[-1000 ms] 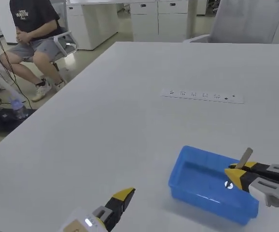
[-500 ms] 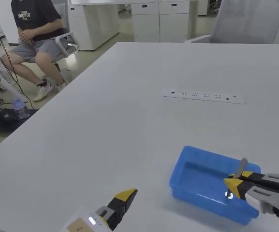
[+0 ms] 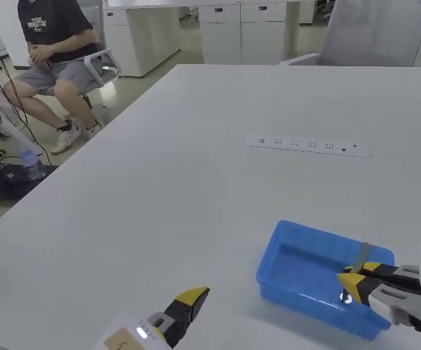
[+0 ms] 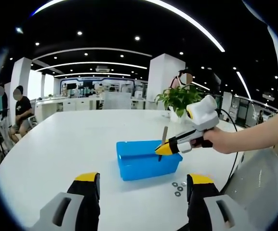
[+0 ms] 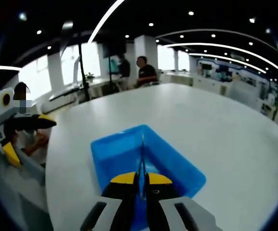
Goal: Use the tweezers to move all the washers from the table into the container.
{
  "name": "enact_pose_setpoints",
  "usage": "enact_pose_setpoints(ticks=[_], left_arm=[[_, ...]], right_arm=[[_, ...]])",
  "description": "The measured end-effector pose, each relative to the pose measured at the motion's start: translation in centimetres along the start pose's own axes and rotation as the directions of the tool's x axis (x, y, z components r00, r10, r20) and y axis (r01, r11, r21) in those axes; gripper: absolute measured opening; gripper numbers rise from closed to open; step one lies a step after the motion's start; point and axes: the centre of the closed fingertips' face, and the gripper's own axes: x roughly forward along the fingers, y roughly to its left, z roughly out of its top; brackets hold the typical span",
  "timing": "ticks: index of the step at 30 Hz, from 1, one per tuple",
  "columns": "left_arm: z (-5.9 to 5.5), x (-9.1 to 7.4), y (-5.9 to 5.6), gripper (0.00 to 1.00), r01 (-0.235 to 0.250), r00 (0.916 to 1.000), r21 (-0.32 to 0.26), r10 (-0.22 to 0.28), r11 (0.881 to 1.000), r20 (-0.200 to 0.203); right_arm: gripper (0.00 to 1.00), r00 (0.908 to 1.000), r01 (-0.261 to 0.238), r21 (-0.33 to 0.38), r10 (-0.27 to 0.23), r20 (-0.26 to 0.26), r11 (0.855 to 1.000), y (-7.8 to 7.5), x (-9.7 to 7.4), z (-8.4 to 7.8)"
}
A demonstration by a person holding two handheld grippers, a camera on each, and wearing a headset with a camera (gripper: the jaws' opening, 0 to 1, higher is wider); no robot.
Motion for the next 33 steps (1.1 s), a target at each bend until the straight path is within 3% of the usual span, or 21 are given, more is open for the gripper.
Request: enact_pose_setpoints(ticks=[12,33], left_arm=[[-0.2,0.0,0.0,0.73,0.004,0.9999,0.0,-0.004,1.0,-0.009],[-0.3,0.1,-0.1,0.72,0.01,0.9998,0.001,-0.01,1.0,-0.014]], right_arm=[[0.04,0.9995,0.007,-0.002,-0.007,0.029,1.0,0.1,-0.6,1.4],[0.04,0.9913,0.001,-0.073,0.009,0.131,0.997,3.4,-4.8,6.3]])
